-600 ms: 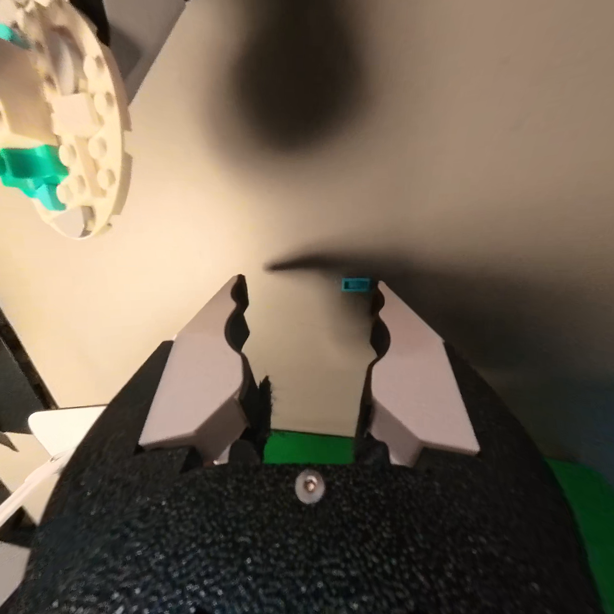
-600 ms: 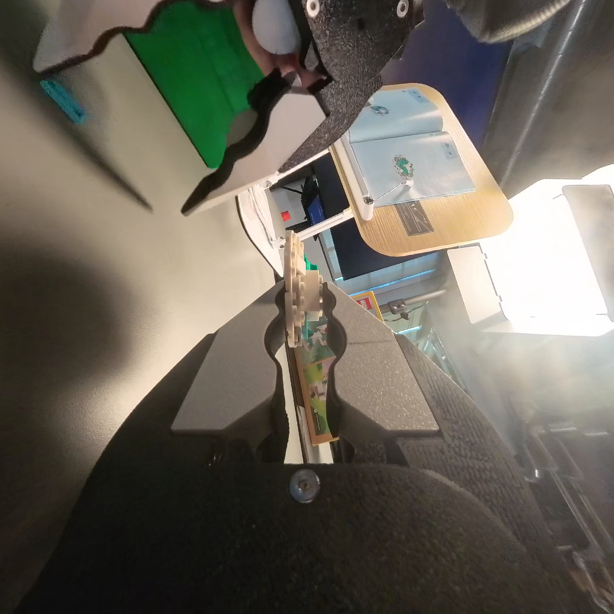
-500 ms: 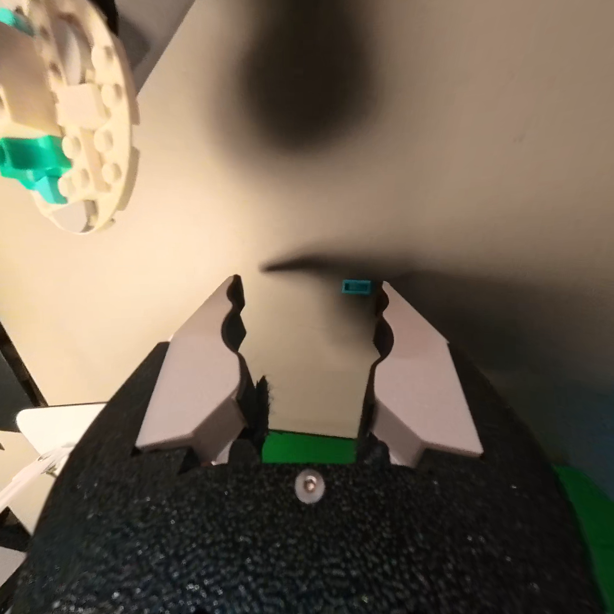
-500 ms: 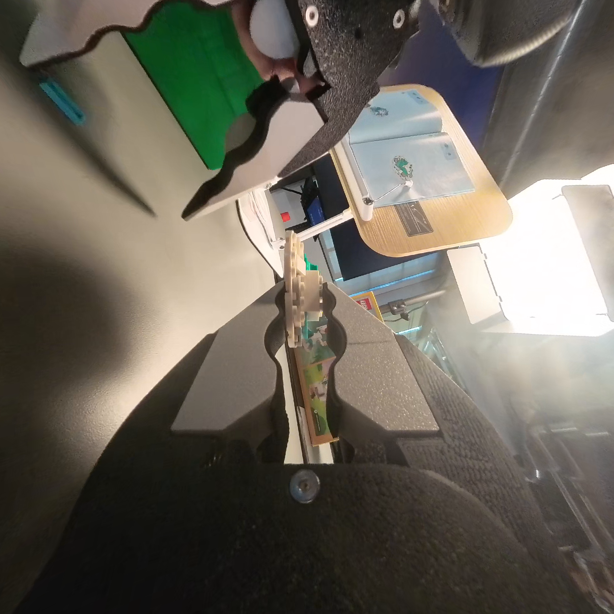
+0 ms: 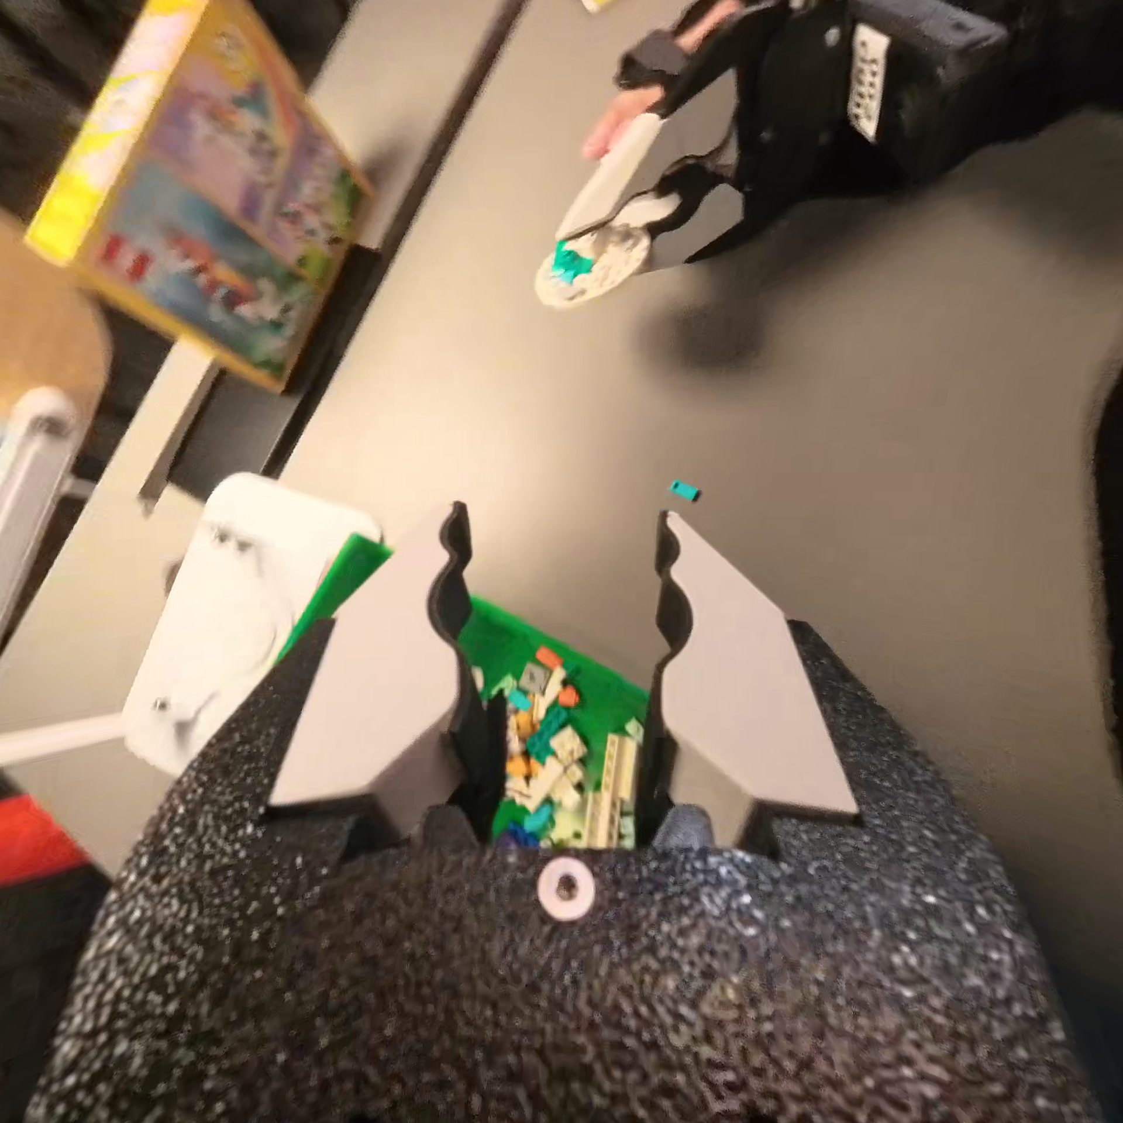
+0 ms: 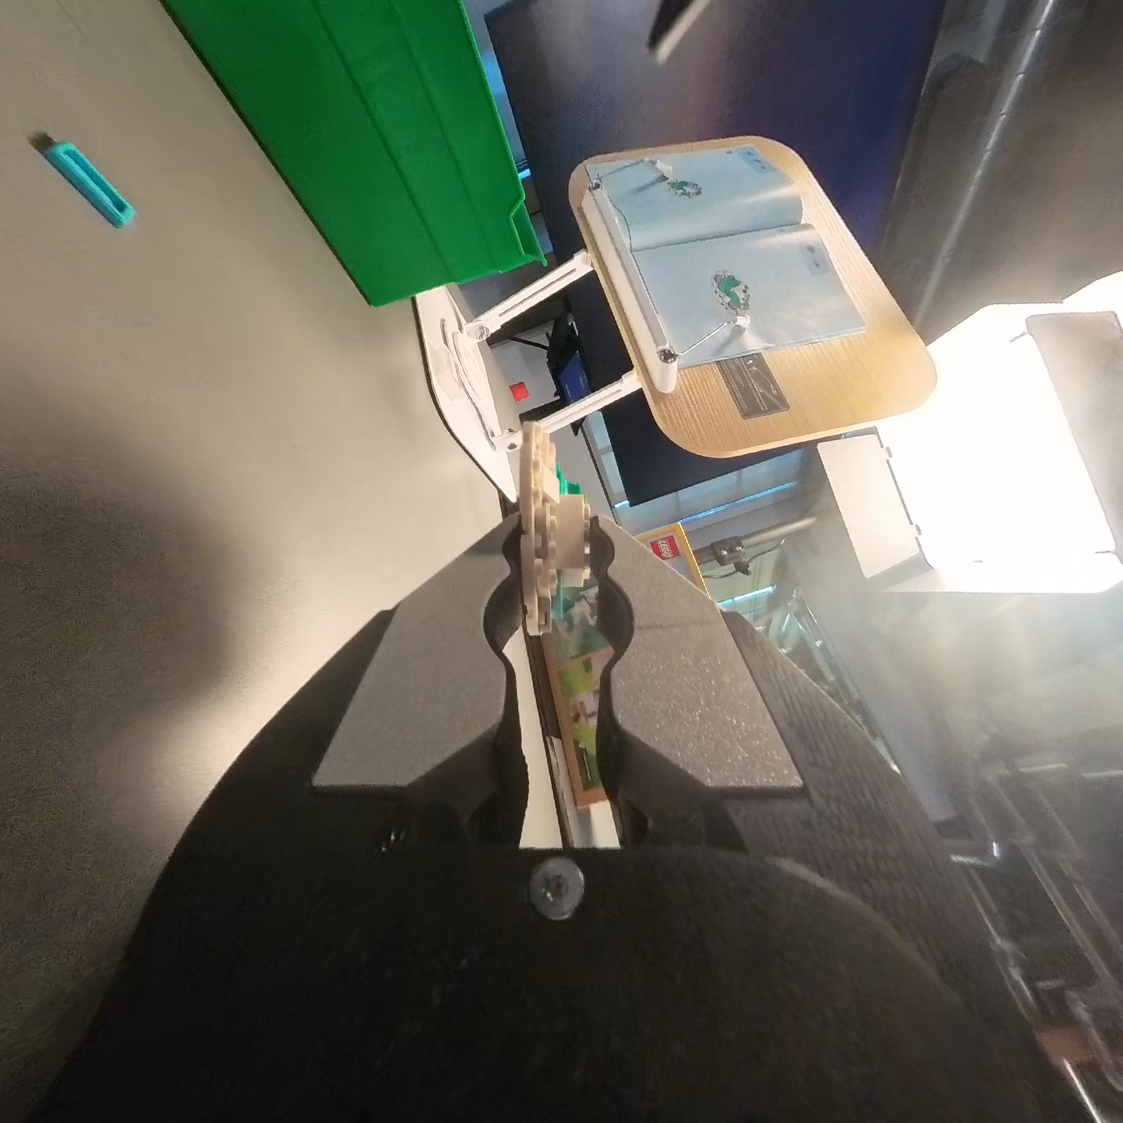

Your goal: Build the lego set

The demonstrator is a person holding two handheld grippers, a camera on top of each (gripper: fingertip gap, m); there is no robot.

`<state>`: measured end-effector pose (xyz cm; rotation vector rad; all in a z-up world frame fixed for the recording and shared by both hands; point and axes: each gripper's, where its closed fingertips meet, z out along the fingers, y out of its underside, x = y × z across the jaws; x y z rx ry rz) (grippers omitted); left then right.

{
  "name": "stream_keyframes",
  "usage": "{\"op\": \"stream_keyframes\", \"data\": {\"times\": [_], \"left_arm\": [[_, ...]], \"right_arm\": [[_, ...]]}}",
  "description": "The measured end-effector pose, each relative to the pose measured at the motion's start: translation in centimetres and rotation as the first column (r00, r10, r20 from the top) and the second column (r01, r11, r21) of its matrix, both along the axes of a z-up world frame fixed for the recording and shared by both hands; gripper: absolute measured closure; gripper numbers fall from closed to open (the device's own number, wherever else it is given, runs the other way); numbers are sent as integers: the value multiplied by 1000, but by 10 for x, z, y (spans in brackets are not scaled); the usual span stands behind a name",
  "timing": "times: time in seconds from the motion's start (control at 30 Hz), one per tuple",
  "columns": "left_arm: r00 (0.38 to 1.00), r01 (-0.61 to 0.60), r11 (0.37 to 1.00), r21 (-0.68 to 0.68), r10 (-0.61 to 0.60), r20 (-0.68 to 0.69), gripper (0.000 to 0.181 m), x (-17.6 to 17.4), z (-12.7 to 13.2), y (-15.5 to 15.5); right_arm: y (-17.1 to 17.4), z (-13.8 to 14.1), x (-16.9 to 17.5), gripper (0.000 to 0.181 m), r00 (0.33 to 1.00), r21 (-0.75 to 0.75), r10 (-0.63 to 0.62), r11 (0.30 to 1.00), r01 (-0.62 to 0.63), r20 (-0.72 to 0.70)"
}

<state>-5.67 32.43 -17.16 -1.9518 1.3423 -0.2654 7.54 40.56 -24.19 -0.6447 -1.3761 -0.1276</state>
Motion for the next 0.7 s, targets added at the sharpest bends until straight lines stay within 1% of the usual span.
{"op": "stream_keyframes", "data": {"times": [0.07,0.1,0.17,0.27,0.4,0.43,0.5,0.6,0.7], "left_arm": [[992,-111,994,21,109,70,129,-27,1,-7],[987,-141,990,5,140,74,131,-39,-6,-14],[980,-199,980,-26,200,19,133,-64,-28,-26],[972,-231,970,-72,228,-46,138,-87,-57,-44],[982,-186,965,-184,178,-60,139,-90,-87,-65],[984,-177,966,-188,169,-56,139,-89,-92,-66],[989,-147,968,-202,140,-49,156,-87,-100,-69],[998,-62,971,-232,60,-16,159,-75,-109,-75],[999,-5,975,-221,-5,-44,161,-73,-118,-76]], "right_arm": [[1,3,0,164,1000,-4,-1,1000,1,-16],[1,3,0,164,1000,-5,-4,1000,4,-18],[3,1,-2,164,1000,8,-17,1000,17,-7],[4,-3,-5,164,999,28,-32,999,31,22],[3,5,-11,164,998,-28,-38,999,37,-39],[3,8,-13,164,997,-40,-42,998,40,-60],[0,12,-18,163,995,-52,-45,998,41,-85],[-7,12,-31,163,996,-54,-37,998,33,-83],[-18,11,-44,163,997,-51,-5,999,1,-76]]}}
